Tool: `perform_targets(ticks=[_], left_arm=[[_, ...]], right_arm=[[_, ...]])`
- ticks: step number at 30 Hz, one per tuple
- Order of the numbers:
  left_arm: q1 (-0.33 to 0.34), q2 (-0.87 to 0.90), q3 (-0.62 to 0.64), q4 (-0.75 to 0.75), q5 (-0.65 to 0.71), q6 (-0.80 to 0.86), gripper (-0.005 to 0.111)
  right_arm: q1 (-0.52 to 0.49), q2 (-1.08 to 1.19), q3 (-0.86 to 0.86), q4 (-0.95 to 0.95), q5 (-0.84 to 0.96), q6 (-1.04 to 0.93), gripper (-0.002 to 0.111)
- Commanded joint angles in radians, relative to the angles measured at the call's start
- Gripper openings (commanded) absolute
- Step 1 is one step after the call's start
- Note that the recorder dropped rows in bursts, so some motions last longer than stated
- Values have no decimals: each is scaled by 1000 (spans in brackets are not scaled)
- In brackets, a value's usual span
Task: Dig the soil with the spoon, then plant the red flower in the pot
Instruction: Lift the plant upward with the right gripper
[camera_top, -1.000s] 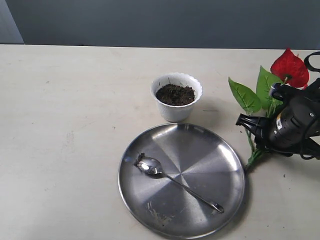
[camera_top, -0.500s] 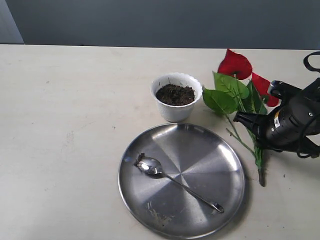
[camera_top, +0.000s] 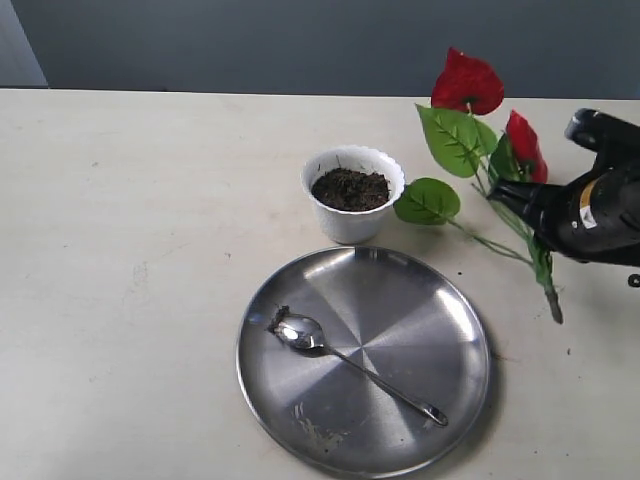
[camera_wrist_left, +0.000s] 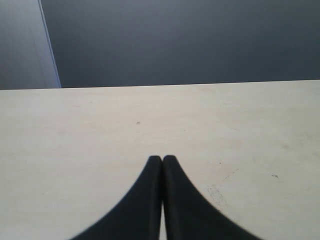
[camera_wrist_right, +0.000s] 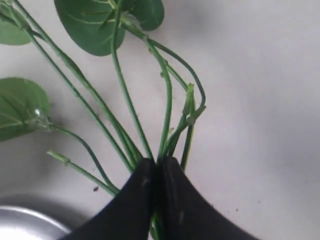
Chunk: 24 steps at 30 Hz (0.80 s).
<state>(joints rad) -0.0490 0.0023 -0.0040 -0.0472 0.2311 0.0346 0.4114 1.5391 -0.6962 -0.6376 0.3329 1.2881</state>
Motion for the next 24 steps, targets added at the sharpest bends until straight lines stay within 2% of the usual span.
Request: perform_targets(ticks=[1,6,13,20,24], left_arm=[[-3,-2,4,-2,-13,-2,0],[-3,-2,4,-2,-13,-2,0],[-3,-2,4,-2,-13,-2,0],[-3,-2,4,0,-13,-2,0],[-3,-2,4,0,-13,-2,0]], right_arm=[[-3,-100,3,-262,26,220,0],[-3,-189,3,-486,30,392,0],[-3,-262,3,-948,-69,827,0],[-3,-258,-46,-1094,-114,827,-1],[-3,-258,-136,-1107,-227,824,-1]])
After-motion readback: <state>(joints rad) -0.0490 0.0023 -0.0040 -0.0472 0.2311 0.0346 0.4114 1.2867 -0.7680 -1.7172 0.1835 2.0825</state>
